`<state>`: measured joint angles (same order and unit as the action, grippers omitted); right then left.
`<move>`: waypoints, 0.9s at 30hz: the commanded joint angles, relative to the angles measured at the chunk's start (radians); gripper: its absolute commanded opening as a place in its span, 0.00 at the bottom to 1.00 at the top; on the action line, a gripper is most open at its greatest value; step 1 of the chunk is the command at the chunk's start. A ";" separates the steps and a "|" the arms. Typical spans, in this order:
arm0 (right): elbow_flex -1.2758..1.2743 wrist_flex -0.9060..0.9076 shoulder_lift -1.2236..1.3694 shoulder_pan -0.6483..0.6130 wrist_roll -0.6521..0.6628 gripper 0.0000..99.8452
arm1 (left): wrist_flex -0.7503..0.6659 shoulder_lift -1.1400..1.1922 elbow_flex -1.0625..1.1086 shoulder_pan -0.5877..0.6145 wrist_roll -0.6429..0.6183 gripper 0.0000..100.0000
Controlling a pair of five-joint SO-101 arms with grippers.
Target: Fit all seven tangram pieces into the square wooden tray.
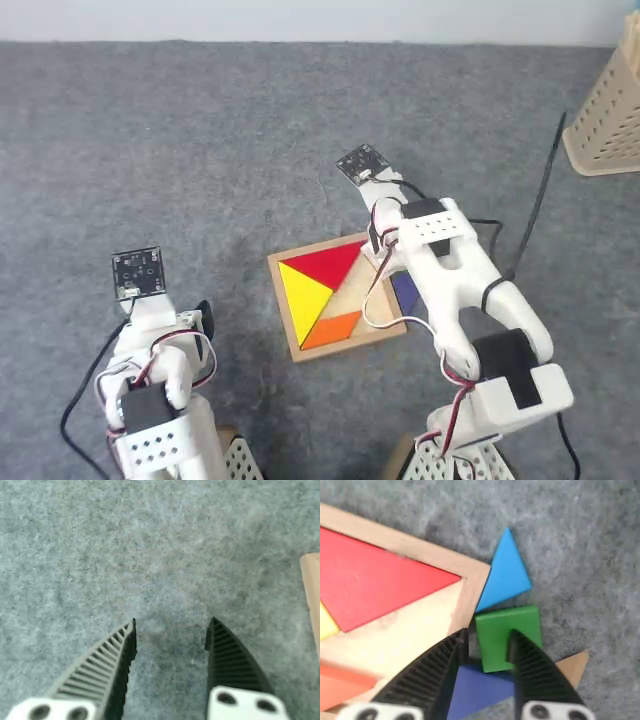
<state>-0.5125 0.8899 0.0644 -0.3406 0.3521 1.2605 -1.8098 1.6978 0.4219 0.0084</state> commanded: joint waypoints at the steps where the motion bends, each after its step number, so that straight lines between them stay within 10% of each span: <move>1: 0.011 -0.022 -0.039 0.056 0.041 0.22 | 0.005 -0.015 -0.013 -0.003 0.005 0.22; 27: -0.028 0.119 -0.079 0.268 0.002 0.23 | 0.005 -0.015 -0.013 -0.003 0.005 0.22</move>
<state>-0.5462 0.9866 0.0307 -0.0875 0.3261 1.2605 -1.8098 1.6978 0.4219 0.0084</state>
